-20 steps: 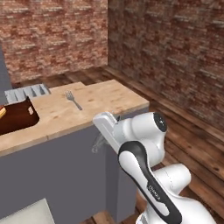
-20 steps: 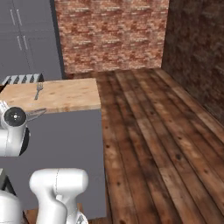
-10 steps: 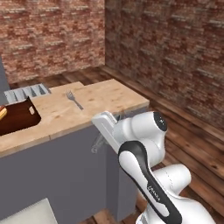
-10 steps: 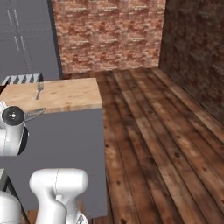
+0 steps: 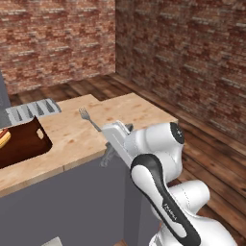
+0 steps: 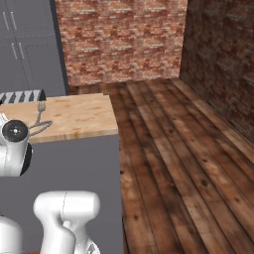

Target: Take the tongs from the drawer on the left and place them on the dining counter next to the tray containing the hot dog.

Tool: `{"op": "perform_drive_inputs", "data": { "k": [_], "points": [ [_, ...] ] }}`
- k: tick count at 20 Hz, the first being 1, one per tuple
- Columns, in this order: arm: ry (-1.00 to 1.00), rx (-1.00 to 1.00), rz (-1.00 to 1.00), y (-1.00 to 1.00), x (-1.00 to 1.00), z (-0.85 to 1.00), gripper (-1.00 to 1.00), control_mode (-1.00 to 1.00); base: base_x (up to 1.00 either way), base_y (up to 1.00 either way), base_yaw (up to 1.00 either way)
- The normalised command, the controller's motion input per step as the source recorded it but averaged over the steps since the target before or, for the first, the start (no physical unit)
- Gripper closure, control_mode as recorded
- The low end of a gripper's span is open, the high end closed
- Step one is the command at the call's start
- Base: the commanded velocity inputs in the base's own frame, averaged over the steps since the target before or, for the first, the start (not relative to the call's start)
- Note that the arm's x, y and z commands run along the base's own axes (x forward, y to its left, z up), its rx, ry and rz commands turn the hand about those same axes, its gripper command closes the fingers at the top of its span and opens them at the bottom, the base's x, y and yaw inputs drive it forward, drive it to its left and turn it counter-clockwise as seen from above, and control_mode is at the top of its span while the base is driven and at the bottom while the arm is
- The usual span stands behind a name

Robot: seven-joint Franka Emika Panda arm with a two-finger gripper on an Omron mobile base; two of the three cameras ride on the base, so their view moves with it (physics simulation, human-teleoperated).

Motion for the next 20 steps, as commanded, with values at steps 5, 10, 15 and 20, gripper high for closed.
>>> {"op": "perform_drive_inputs", "data": {
  "k": [5, 10, 15, 20],
  "points": [
    [0.0, -0.16, 0.0, 0.0, -0.48, 0.94, 1.0, -1.0, 0.0, 0.0, 0.0],
    [0.02, -0.37, 0.09, 0.16, -0.34, 0.79, 1.0, -1.0, 0.0, 0.0, 0.0],
    [0.25, -0.52, 0.23, 0.32, 0.01, 0.22, 1.0, -1.0, 0.0, 0.0, 0.0],
    [0.42, -0.49, 0.38, 0.23, 0.22, -0.06, 1.0, -1.0, 0.0, 0.0, 0.0]
  ]
}}
